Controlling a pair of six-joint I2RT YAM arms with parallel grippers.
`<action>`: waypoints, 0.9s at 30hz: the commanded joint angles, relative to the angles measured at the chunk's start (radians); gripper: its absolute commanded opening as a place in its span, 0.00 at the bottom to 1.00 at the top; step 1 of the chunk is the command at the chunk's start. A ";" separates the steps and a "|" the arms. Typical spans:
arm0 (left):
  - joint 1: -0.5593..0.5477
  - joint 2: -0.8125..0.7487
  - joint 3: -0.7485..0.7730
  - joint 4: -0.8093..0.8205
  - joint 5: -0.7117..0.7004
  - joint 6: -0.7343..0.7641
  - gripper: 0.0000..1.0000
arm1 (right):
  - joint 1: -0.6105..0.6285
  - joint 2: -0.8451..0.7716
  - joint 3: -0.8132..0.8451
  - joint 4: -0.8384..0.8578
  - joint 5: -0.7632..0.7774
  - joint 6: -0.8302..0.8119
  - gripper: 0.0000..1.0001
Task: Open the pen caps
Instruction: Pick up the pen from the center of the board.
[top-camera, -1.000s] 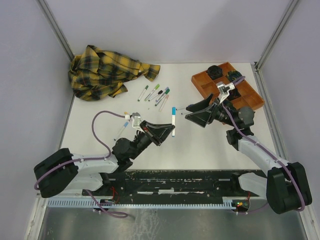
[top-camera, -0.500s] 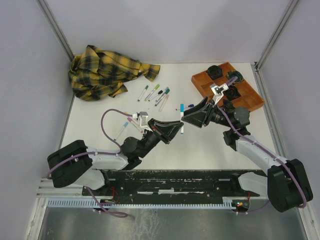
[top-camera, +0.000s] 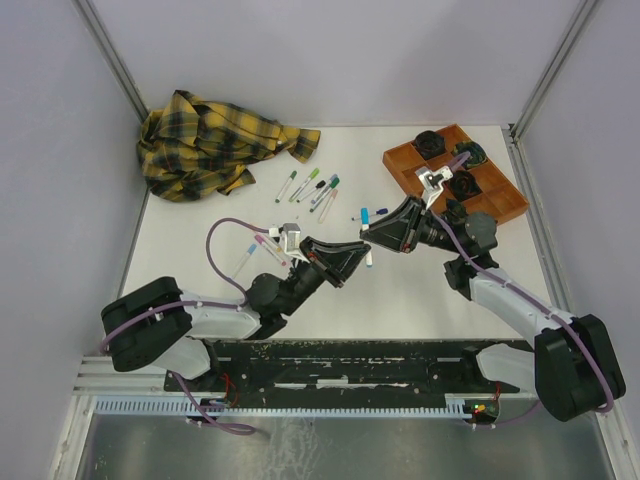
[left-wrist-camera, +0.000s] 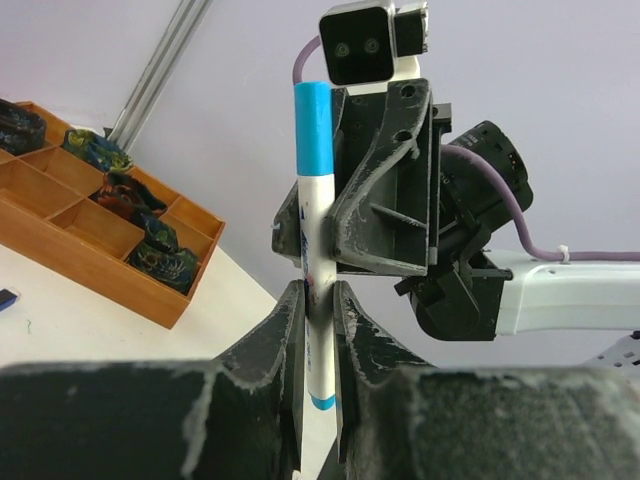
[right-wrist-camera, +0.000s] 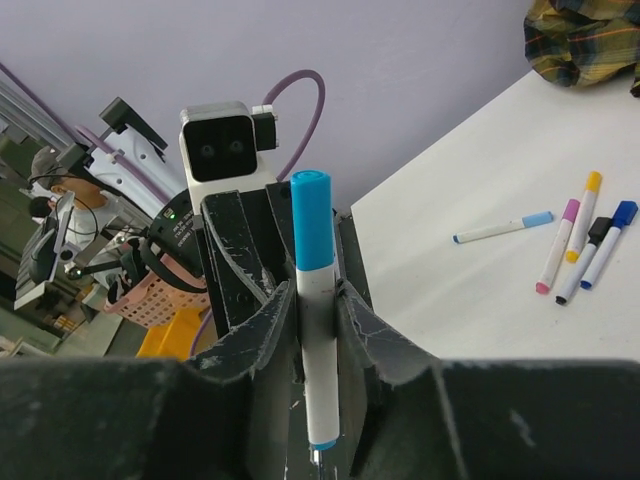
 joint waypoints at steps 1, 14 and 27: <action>-0.006 0.009 0.033 0.048 -0.025 0.024 0.06 | 0.009 -0.002 0.061 0.022 -0.032 -0.041 0.22; -0.005 -0.002 -0.022 -0.061 0.067 -0.068 0.55 | 0.008 -0.002 0.085 -0.012 -0.057 -0.064 0.05; -0.002 0.014 0.017 -0.060 0.122 -0.061 0.03 | 0.008 -0.014 0.100 -0.146 -0.071 -0.167 0.27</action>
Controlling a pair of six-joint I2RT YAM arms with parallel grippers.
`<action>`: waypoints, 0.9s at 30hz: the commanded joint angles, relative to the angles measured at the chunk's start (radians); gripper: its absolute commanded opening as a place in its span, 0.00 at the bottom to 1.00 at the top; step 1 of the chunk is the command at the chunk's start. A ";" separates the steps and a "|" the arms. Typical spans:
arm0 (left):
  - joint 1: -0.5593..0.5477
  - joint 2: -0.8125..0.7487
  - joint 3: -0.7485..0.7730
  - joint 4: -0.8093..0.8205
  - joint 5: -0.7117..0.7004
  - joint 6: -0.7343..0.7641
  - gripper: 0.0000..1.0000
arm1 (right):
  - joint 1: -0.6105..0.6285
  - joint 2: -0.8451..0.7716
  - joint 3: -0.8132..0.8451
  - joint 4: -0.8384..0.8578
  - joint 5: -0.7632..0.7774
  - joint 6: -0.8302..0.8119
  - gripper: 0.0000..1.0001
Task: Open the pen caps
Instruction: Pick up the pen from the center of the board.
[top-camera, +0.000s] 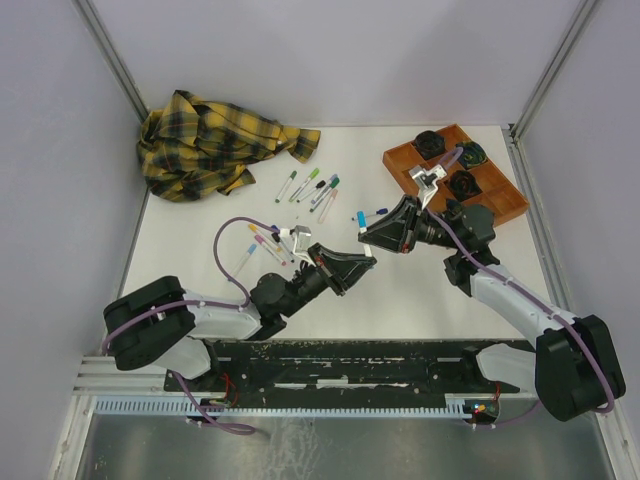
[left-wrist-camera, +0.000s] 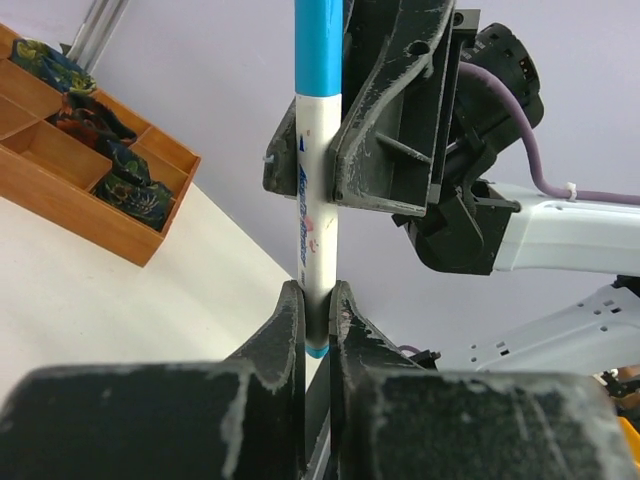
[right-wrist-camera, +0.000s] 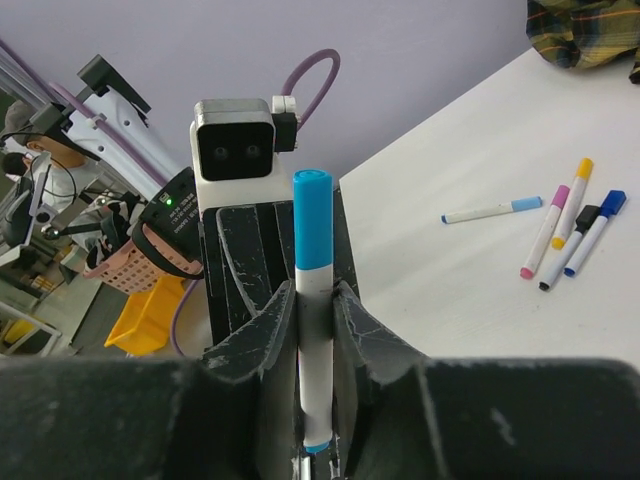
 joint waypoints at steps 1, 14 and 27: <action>0.001 -0.006 0.027 0.005 0.012 0.031 0.03 | 0.007 -0.016 0.054 -0.038 -0.017 -0.059 0.31; 0.010 -0.013 0.046 0.025 -0.019 0.033 0.03 | 0.044 -0.008 0.053 -0.120 -0.018 -0.154 0.40; 0.019 -0.016 0.002 0.065 -0.007 -0.015 0.18 | 0.052 -0.010 0.079 -0.149 -0.037 -0.168 0.00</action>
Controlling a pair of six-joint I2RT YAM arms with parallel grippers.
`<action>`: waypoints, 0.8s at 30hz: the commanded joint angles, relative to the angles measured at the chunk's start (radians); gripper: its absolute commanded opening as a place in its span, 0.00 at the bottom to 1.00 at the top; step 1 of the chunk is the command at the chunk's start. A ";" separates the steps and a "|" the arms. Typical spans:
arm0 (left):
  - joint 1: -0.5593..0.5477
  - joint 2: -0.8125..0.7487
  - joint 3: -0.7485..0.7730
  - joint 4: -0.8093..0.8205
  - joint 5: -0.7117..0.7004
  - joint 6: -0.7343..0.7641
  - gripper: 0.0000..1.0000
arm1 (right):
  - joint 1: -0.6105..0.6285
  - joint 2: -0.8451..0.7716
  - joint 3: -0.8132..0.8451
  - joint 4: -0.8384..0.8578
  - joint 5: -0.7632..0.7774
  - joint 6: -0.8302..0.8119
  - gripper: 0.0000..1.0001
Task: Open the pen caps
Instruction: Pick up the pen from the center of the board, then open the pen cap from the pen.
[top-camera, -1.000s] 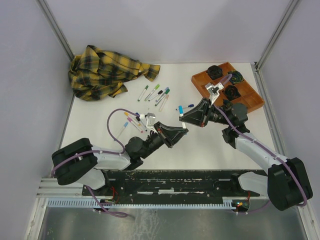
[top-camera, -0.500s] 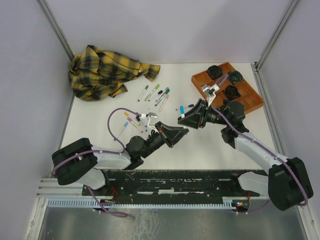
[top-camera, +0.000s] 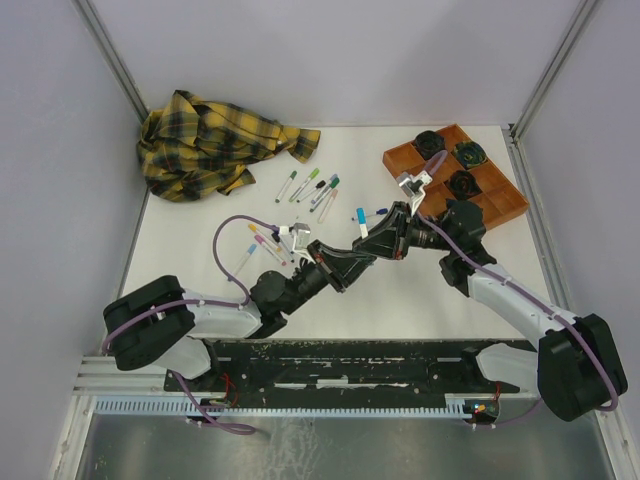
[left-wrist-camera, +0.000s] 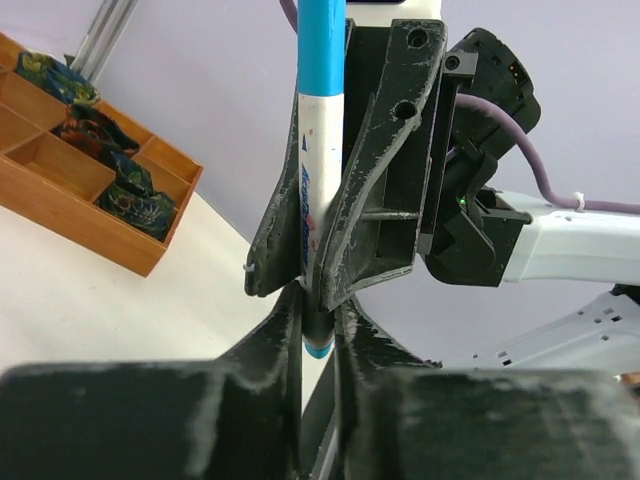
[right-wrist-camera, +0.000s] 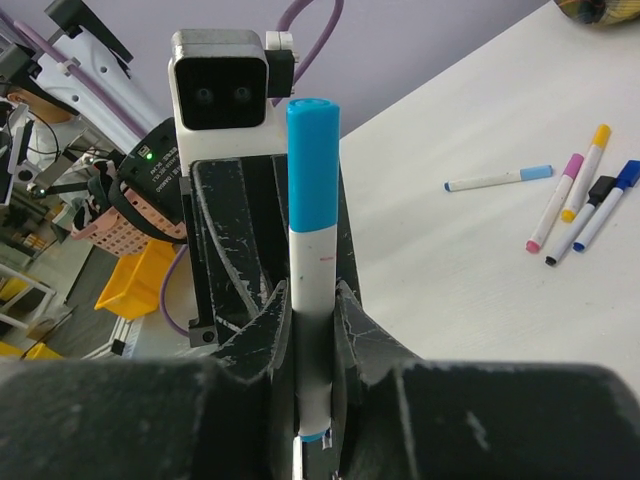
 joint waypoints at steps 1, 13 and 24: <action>0.005 -0.019 -0.022 0.078 -0.002 -0.019 0.26 | 0.005 -0.009 0.060 0.017 -0.018 -0.011 0.00; 0.070 -0.211 -0.201 0.065 0.099 0.003 0.73 | 0.005 0.003 0.176 -0.401 -0.053 -0.294 0.00; 0.325 -0.339 0.004 -0.195 0.358 -0.182 0.79 | 0.024 0.010 0.271 -0.750 -0.109 -0.543 0.00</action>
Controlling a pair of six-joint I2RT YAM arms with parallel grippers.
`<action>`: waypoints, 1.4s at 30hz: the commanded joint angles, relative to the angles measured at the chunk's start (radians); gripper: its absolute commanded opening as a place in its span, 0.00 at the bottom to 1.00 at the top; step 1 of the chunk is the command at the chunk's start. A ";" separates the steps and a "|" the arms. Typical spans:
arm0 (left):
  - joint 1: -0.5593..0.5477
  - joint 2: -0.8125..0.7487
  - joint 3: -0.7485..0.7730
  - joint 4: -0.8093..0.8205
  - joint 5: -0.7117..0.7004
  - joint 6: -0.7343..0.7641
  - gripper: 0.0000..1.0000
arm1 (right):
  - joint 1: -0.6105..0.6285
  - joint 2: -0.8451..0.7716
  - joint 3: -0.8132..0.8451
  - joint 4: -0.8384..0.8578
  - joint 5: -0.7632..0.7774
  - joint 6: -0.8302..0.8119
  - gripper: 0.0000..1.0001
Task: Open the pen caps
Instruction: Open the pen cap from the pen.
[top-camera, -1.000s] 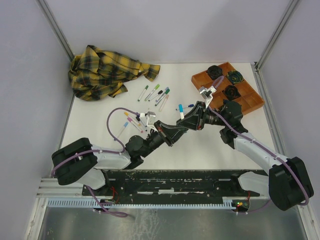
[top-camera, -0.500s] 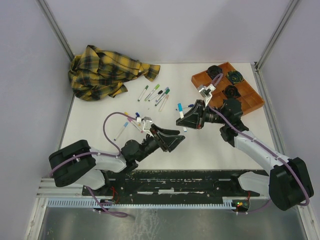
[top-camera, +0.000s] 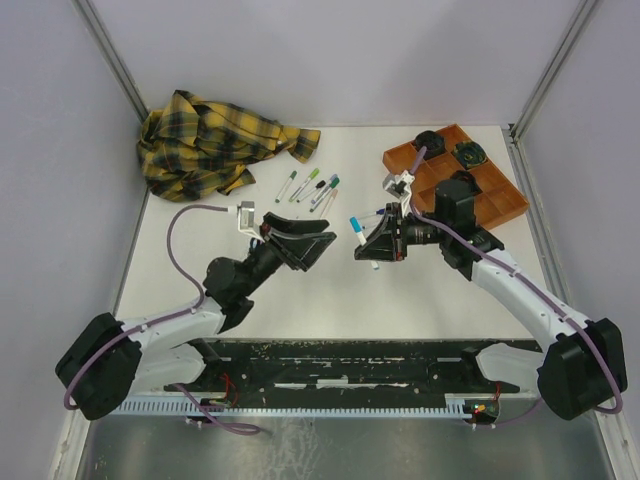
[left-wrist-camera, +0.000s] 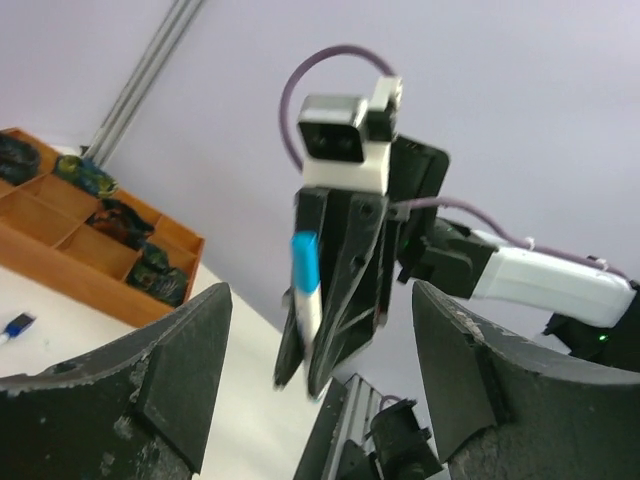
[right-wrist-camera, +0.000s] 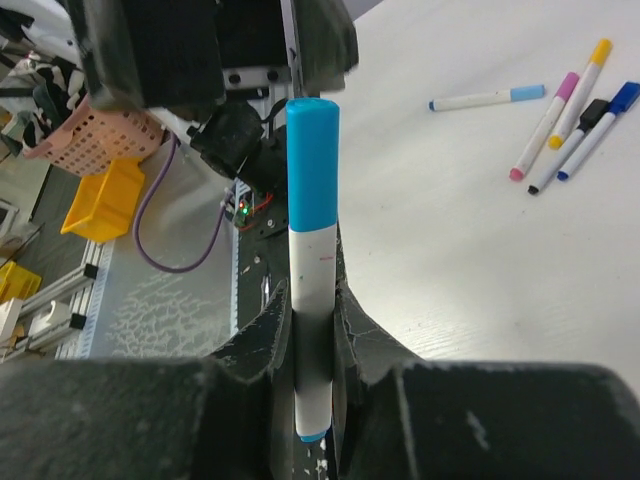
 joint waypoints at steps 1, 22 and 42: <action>0.017 0.017 0.146 -0.107 0.114 -0.076 0.79 | 0.019 0.008 0.067 -0.145 -0.040 -0.140 0.00; -0.008 0.286 0.237 0.030 0.209 -0.195 0.48 | 0.048 0.048 0.095 -0.214 -0.035 -0.180 0.00; 0.063 0.165 0.340 -0.188 0.127 0.022 0.03 | 0.063 0.108 0.070 -0.116 -0.036 -0.085 0.00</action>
